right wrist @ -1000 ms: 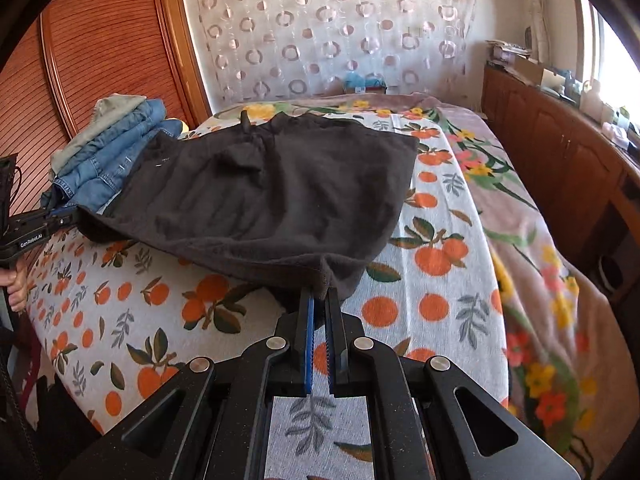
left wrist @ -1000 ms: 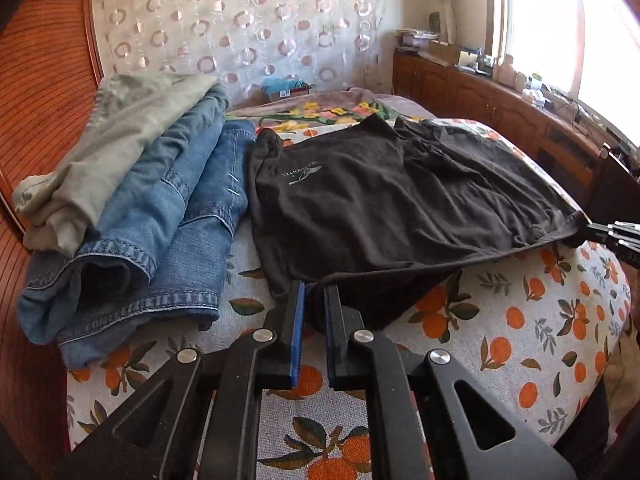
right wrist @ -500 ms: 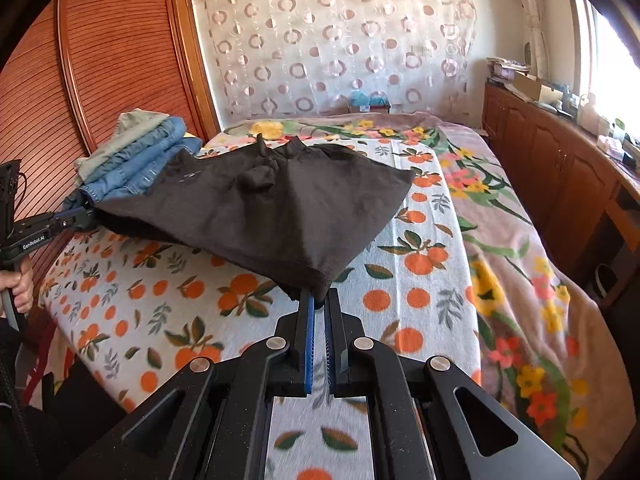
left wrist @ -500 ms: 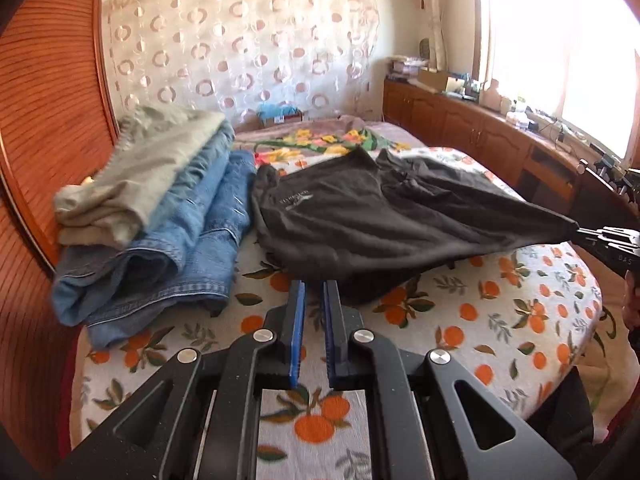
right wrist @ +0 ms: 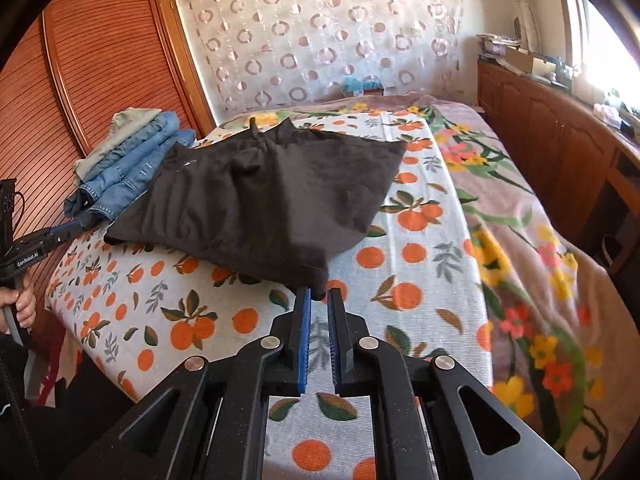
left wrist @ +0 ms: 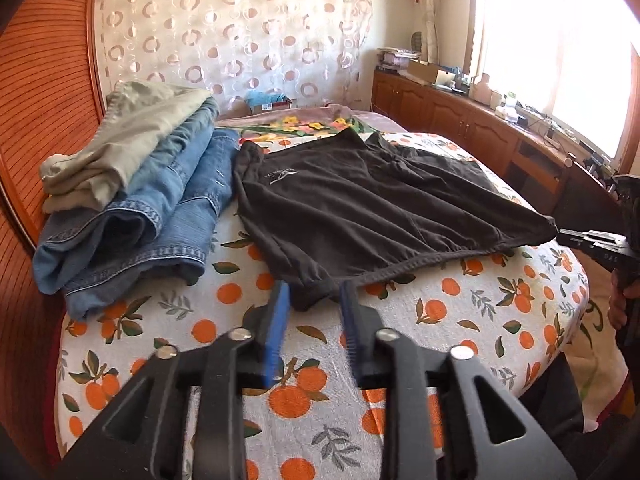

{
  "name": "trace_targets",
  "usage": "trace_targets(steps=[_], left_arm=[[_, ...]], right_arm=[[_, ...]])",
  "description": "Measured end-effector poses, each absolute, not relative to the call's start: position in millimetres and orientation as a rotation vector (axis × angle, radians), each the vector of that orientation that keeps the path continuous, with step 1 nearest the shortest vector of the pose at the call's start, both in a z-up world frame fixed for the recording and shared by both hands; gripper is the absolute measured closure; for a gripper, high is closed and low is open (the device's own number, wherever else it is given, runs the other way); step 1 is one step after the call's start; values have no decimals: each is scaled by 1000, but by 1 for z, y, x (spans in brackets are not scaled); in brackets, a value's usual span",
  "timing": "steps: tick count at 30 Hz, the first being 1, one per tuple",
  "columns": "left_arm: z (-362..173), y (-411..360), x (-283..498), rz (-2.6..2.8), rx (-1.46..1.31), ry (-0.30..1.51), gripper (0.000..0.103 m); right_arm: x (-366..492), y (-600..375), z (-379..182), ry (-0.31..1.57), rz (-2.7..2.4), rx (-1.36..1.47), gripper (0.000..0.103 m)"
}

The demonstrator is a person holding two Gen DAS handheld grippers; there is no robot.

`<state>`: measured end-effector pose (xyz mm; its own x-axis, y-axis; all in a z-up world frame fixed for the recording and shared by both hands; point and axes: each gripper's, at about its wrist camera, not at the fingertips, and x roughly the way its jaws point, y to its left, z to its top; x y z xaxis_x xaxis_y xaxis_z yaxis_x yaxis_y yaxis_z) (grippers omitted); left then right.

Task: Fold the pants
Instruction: 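Lower the black garment onto the sheet and open both grippers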

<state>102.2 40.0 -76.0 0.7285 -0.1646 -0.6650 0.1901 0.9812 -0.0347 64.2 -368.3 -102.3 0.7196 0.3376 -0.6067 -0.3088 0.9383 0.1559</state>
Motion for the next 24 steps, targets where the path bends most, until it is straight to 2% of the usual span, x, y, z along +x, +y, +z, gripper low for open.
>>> trace_targets(steps=[4, 13, 24], left_arm=[[-76, 34, 104, -212, 31, 722, 53], [-83, 29, 105, -212, 23, 736, 53], [-90, 32, 104, -216, 18, 748, 53]], right_arm=[[61, -376, -96, 665, 333, 57, 89], [56, -348, -87, 628, 392, 25, 73], [98, -272, -99, 672, 541, -75, 72]])
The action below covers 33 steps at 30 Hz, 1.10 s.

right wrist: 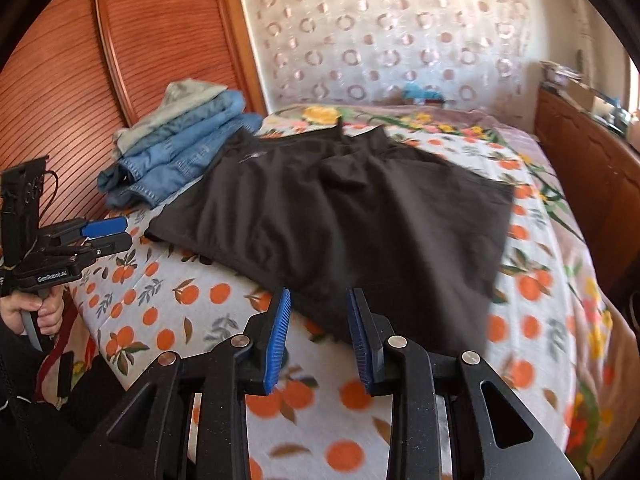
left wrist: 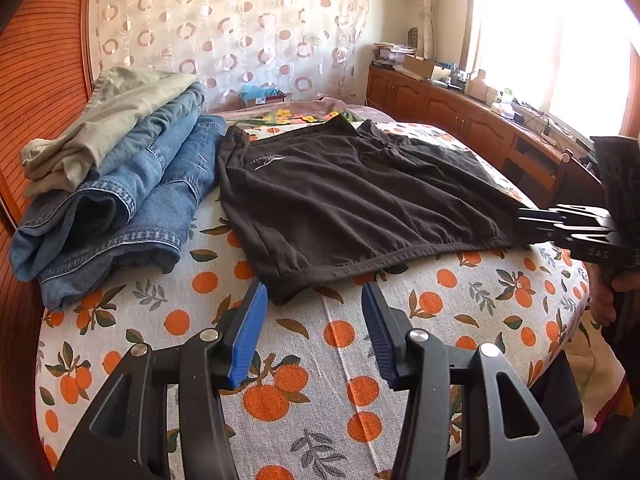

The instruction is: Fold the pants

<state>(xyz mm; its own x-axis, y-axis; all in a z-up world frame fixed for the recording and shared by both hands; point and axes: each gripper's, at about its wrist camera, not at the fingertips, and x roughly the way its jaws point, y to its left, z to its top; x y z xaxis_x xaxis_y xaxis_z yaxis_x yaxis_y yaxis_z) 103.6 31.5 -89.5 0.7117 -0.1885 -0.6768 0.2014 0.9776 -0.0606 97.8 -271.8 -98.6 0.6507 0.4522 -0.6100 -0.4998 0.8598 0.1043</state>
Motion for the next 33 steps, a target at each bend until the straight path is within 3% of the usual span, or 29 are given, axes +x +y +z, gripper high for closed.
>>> trace_targets(steps=[16, 19, 21, 33], left_arm=[[-96, 31, 102, -228, 5, 761, 53], [-97, 29, 102, -239, 5, 765, 53], [-98, 25, 103, -251, 12, 772, 53], [-94, -18, 128, -349, 76, 777, 53]], right_arm=[[150, -203, -124, 759, 608, -274, 73], [150, -192, -125, 744, 588, -353, 93], [151, -188, -122, 734, 587, -373, 96], [184, -197, -91, 686, 540, -229, 97]])
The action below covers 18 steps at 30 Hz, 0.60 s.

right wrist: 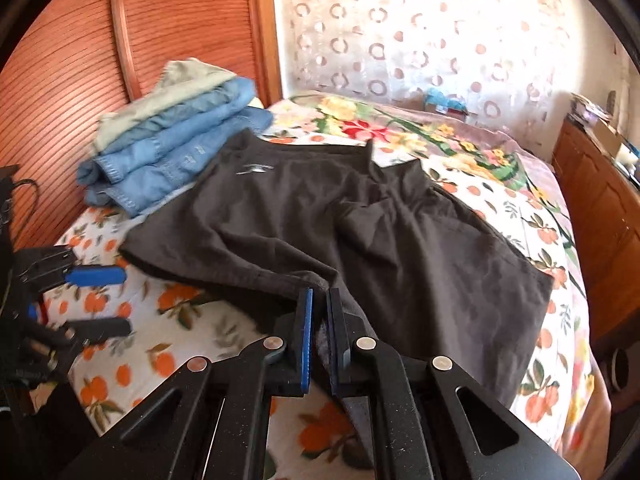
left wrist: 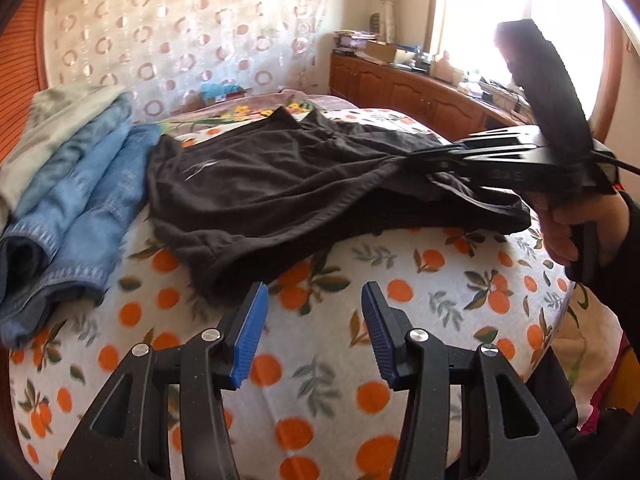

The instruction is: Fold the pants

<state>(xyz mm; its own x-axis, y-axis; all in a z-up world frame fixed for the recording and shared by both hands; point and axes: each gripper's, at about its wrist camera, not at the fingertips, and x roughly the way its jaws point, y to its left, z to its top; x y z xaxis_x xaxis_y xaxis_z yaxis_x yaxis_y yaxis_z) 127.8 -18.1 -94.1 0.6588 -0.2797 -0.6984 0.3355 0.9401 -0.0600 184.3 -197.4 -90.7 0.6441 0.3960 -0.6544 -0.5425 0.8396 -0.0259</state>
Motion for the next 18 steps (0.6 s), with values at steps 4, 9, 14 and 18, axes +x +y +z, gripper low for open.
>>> trace_targets(steps=[4, 9, 14, 18], left_arm=[[-93, -22, 137, -350, 89, 781, 53], [-93, -16, 146, -320, 103, 783, 53], [-95, 2, 149, -273, 94, 781, 53], [-97, 13, 150, -242, 91, 785, 53]], right_arm=[[204, -192, -104, 727, 491, -246, 97], [210, -187, -114, 765, 511, -228, 89], [179, -212, -106, 718, 521, -164, 78], [153, -240, -103, 687, 491, -151, 73]])
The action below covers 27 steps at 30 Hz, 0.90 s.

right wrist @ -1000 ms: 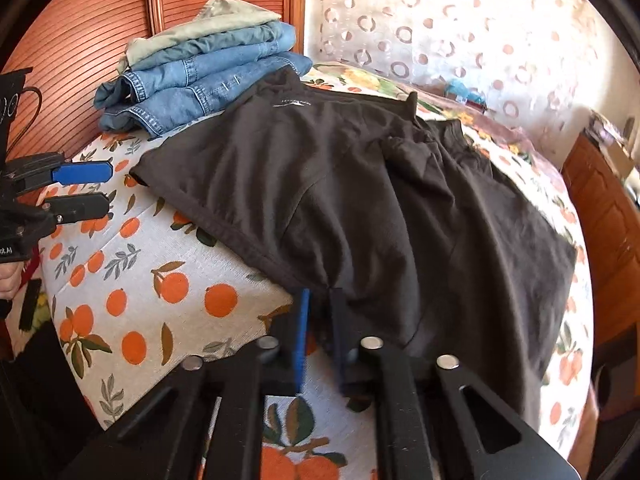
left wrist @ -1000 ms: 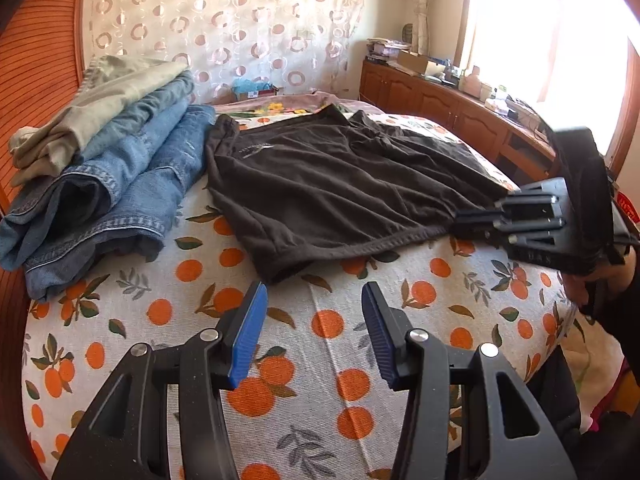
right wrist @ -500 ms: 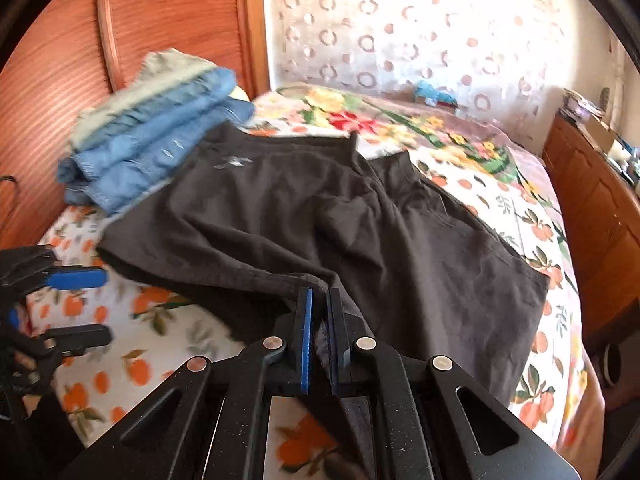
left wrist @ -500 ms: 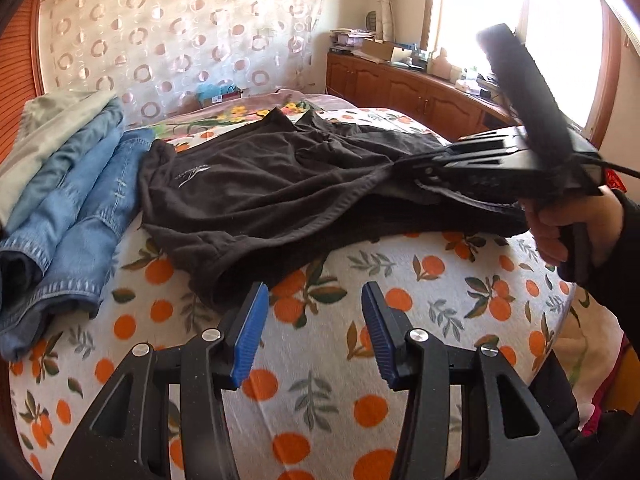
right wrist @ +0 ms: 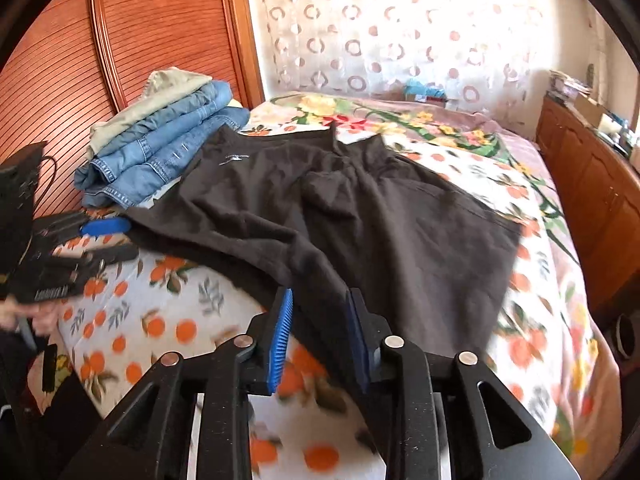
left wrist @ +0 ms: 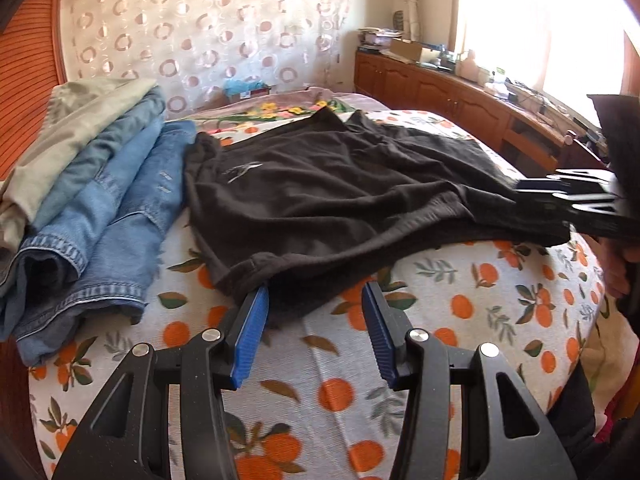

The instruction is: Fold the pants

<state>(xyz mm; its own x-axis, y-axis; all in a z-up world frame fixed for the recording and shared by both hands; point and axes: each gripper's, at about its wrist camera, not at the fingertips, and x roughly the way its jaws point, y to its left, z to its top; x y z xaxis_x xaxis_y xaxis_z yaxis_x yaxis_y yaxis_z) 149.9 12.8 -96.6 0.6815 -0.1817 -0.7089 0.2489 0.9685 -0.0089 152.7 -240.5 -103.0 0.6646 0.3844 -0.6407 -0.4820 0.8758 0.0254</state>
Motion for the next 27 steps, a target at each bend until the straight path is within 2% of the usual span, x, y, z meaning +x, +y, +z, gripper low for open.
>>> trace_targets(steps=[10, 20, 27], left_arm=[[-100, 23, 157, -196, 95, 787, 53], [-64, 23, 134, -280, 52, 726, 52], [-39, 13, 181, -288, 82, 705, 52]], right_arm=[[120, -288, -115, 687, 369, -103, 67], [172, -277, -87, 644, 409, -141, 67], [219, -265, -85, 650, 461, -150, 65]])
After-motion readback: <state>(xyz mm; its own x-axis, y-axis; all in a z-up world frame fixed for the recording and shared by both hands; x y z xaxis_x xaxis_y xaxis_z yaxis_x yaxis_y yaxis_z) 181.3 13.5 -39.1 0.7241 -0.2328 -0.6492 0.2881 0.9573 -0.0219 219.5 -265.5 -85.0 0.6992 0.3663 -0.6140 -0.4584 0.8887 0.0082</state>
